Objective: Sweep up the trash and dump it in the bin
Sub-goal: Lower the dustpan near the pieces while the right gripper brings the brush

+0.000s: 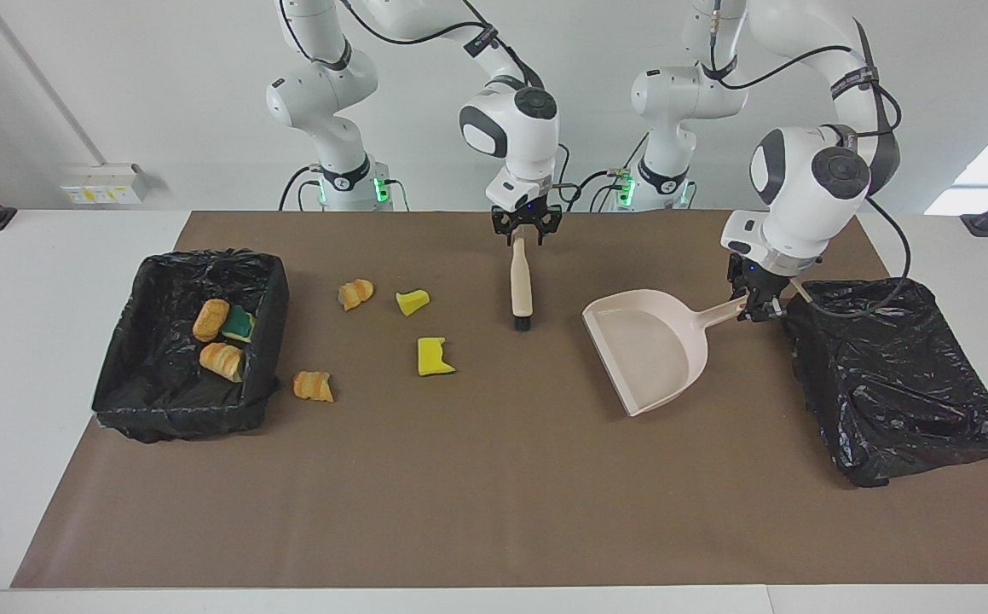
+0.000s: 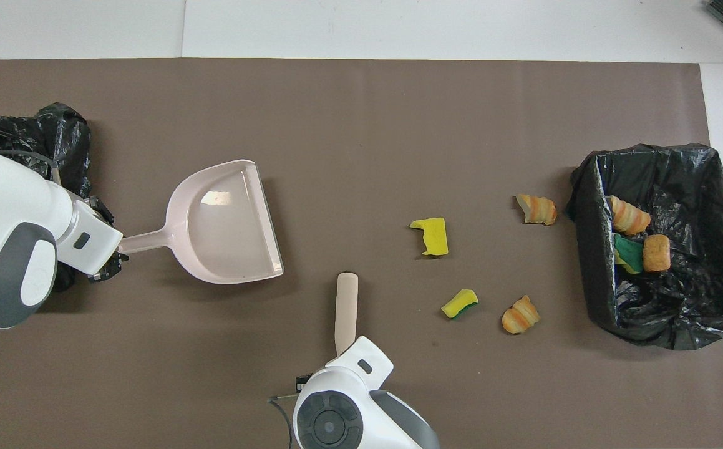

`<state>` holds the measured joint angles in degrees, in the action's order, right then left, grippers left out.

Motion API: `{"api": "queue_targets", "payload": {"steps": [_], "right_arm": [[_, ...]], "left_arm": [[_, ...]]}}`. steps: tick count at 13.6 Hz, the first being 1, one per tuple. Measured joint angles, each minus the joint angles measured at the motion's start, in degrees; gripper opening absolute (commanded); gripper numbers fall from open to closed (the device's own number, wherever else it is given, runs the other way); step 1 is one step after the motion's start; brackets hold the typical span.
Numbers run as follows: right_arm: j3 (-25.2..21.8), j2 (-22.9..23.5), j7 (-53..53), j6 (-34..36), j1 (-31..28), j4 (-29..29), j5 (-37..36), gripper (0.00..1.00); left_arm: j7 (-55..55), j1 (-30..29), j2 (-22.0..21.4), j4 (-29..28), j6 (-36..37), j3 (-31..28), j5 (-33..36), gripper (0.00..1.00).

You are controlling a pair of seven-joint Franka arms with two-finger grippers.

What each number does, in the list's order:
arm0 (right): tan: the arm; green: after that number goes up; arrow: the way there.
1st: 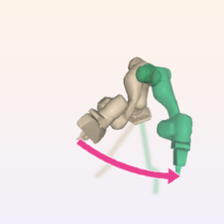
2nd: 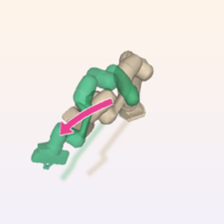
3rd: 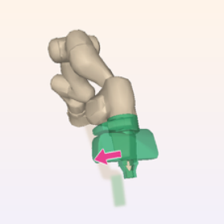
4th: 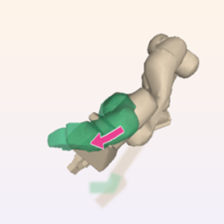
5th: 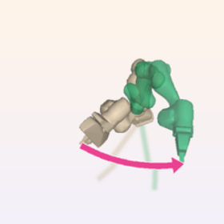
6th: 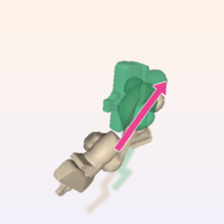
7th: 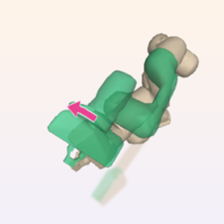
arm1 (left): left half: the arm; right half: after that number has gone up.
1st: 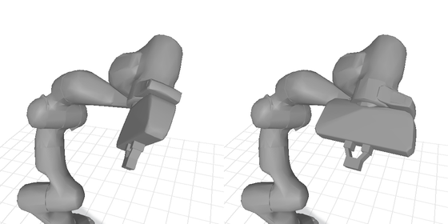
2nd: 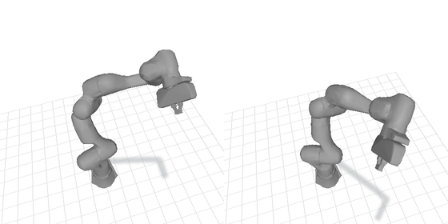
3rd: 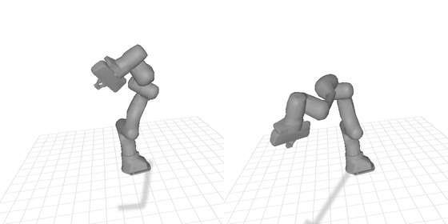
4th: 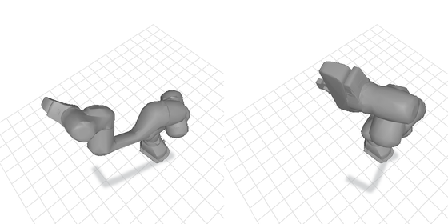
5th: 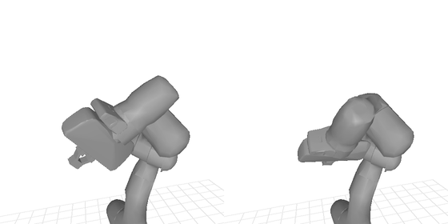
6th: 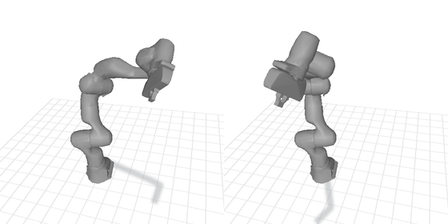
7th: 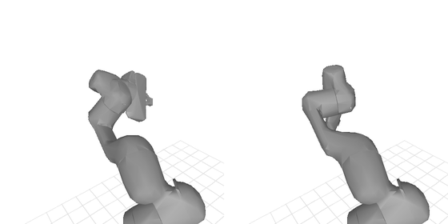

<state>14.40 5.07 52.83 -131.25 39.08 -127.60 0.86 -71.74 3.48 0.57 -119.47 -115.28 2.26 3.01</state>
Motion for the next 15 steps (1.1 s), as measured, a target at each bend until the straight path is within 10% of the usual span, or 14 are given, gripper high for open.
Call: {"api": "queue_targets", "payload": {"steps": [15], "right_arm": [[-0.75, -6.14, 10.01, 28.26, -12.96, 4.37, -2.43, 0.0]], "left_arm": [[-1.57, 5.63, -0.16, -1.27, -1.82, 0.85, 0.07, 0.0]]}}
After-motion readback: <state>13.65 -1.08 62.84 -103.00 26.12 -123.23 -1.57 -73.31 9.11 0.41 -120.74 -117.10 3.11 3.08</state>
